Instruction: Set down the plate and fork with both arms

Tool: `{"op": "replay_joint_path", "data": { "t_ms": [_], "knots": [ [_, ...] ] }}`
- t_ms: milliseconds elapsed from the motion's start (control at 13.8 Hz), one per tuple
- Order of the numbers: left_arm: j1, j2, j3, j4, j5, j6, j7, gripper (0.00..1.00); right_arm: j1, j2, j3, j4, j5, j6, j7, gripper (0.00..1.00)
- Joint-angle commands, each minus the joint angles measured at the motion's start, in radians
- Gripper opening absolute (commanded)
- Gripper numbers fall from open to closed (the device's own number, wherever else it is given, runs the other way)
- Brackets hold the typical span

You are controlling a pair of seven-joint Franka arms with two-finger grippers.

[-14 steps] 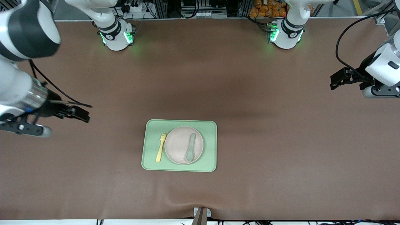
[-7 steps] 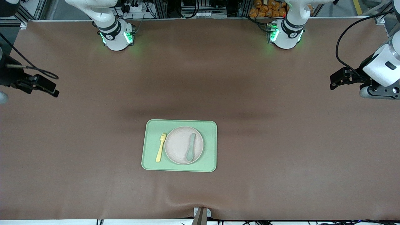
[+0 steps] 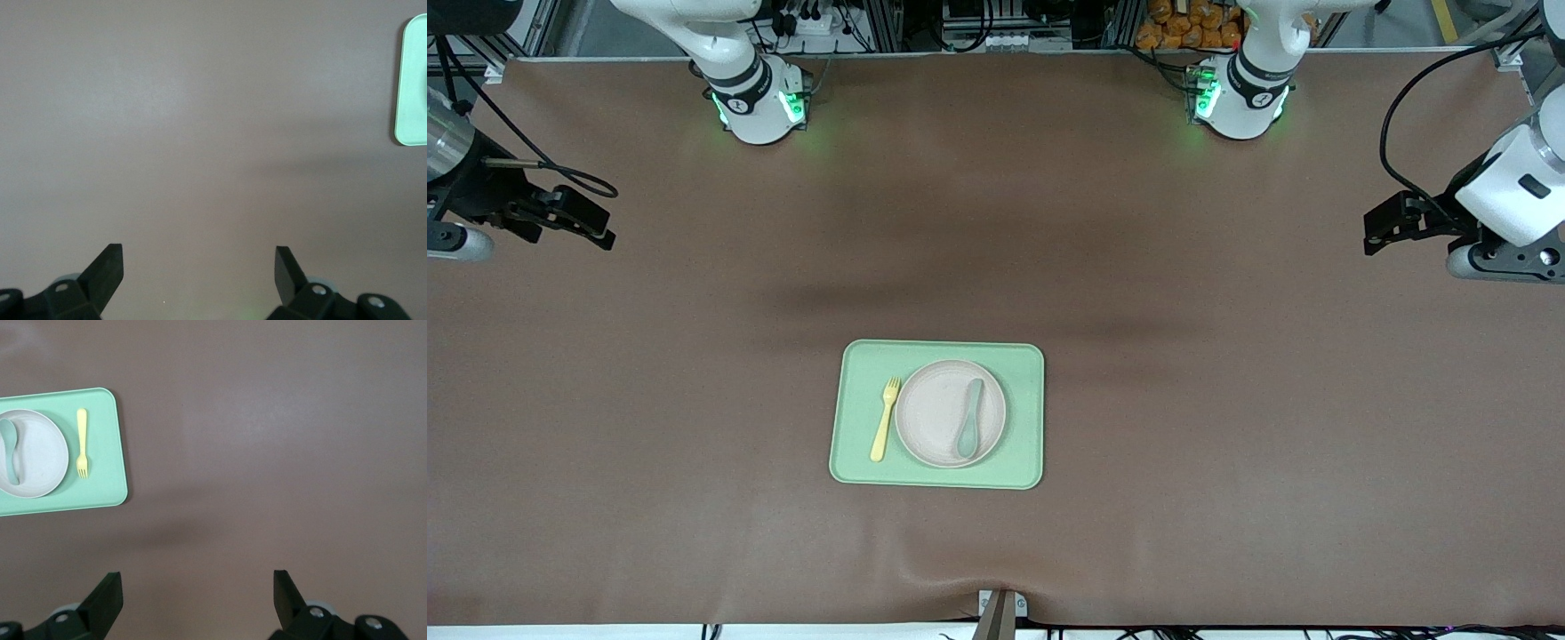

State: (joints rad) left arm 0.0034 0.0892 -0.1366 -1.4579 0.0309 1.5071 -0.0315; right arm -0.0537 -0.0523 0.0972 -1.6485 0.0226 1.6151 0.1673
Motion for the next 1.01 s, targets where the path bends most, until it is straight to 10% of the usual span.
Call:
{"op": "replay_joint_path", "data": {
  "t_ms": [0,940],
  "knots": [
    [-0.003,0.006,-0.003,0.01,0.017,0.002,0.002,1.0,0.003,0.031,-0.011,0.091,0.0,-0.042,-0.003,1.0],
    [-0.002,0.006,-0.003,0.01,0.017,0.002,0.002,1.0,0.009,0.057,-0.011,0.151,-0.018,-0.038,-0.08,1.0]
  ]
}}
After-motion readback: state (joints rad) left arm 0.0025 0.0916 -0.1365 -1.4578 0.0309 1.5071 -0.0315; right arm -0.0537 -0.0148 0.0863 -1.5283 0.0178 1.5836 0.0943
